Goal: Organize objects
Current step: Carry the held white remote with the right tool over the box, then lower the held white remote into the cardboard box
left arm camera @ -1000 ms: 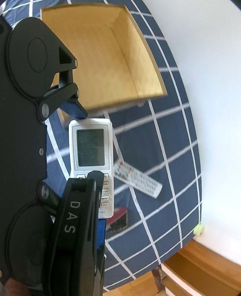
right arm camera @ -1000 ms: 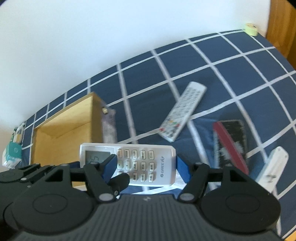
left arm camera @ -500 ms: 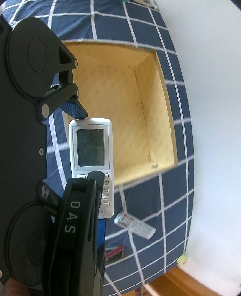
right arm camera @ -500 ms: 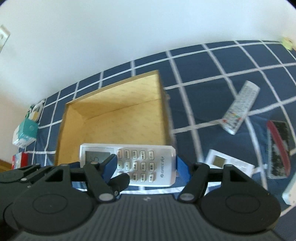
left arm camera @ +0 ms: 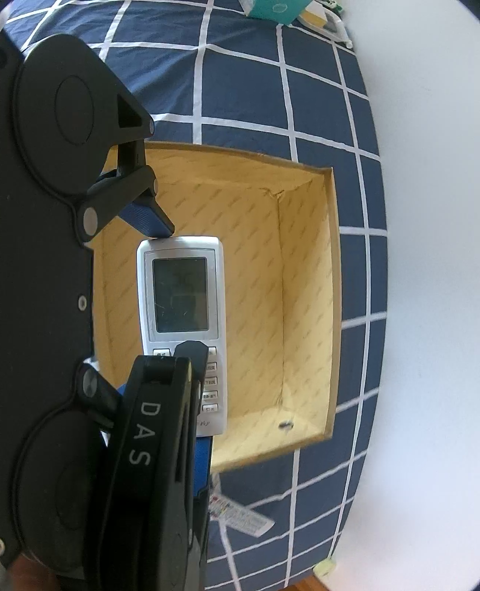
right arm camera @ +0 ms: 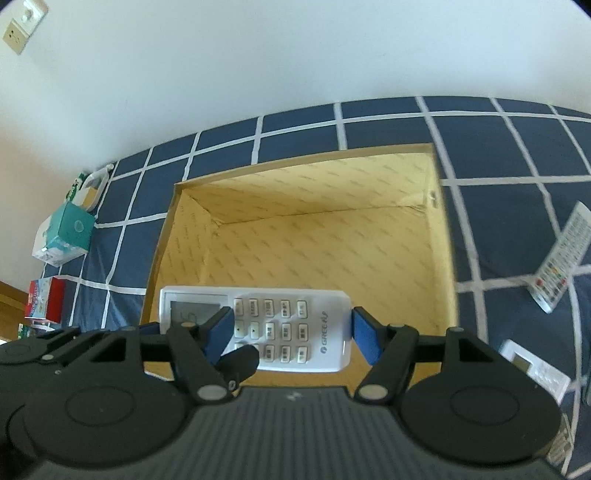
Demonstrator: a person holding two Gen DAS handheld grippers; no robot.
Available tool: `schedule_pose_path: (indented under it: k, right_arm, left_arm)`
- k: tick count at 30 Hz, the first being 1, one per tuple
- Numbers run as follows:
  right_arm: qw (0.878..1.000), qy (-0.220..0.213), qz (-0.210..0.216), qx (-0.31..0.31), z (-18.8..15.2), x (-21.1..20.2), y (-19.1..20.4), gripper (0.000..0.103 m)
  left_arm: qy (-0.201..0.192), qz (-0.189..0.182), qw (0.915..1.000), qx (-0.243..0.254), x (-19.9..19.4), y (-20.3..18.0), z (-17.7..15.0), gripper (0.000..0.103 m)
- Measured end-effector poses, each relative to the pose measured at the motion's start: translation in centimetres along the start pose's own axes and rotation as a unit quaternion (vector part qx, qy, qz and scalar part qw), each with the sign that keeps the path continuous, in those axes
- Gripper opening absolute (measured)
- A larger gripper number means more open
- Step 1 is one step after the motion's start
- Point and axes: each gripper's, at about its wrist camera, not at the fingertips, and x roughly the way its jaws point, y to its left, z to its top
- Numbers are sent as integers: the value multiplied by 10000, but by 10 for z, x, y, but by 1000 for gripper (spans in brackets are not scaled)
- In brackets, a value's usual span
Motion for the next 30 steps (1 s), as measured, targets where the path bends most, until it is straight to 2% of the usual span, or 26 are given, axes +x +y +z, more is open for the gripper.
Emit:
schedule_pose_path:
  k: [12, 30]
  right_arm:
    - [9993, 353, 36, -84, 43, 69, -4, 68]
    - [9973, 733, -21, -2, 77, 144, -27, 68]
  left_arm:
    - [272, 30, 9994, -189, 59, 22, 38, 77]
    - [653, -30, 9975, -254, 134, 34, 72, 76]
